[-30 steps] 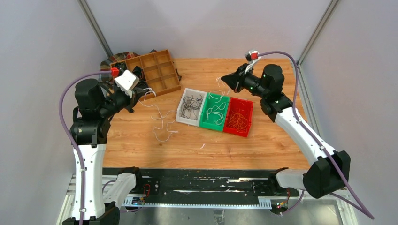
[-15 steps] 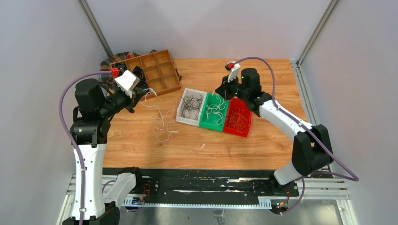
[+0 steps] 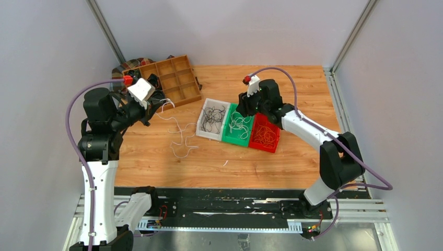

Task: Untangle the cables
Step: Place the cable in the bin.

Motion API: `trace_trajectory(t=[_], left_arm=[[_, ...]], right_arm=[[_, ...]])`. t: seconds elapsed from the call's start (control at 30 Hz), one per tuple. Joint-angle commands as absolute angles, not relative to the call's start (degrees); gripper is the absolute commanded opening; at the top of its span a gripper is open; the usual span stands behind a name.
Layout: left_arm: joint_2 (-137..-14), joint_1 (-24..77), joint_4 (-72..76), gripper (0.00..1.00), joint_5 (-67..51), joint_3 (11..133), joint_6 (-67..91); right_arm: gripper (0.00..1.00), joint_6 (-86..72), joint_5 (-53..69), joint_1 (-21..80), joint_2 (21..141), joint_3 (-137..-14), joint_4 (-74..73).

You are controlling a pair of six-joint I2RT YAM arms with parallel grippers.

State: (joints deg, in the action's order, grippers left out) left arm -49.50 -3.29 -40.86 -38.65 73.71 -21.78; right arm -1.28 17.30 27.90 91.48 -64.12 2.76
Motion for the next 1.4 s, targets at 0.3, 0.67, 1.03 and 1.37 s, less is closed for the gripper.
trace_trajectory(t=[0.3, 0.67, 1.03, 1.37], left_arm=[[-49.23, -3.57, -40.66, 0.01, -45.09, 77.08, -14.83], [-48.47, -3.16, -40.65, 0.0, -49.3, 81.96, -7.27], [-47.87, -3.16, -40.69, 0.0, -50.88, 84.77, -5.0], [-47.65, -3.16, -40.68, 0.0, -51.1, 84.33, -5.03]], right_arm=[[0.54, 1.39, 21.72, 34.82, 78.49, -65.09, 12.23], [0.6, -5.98, 29.96, 53.64, 83.97, -65.67, 28.0], [0.48, -7.55, 21.53, 58.33, 93.98, -62.58, 30.9], [0.01, -9.1, 18.24, 55.8, 84.46, -60.72, 30.19]])
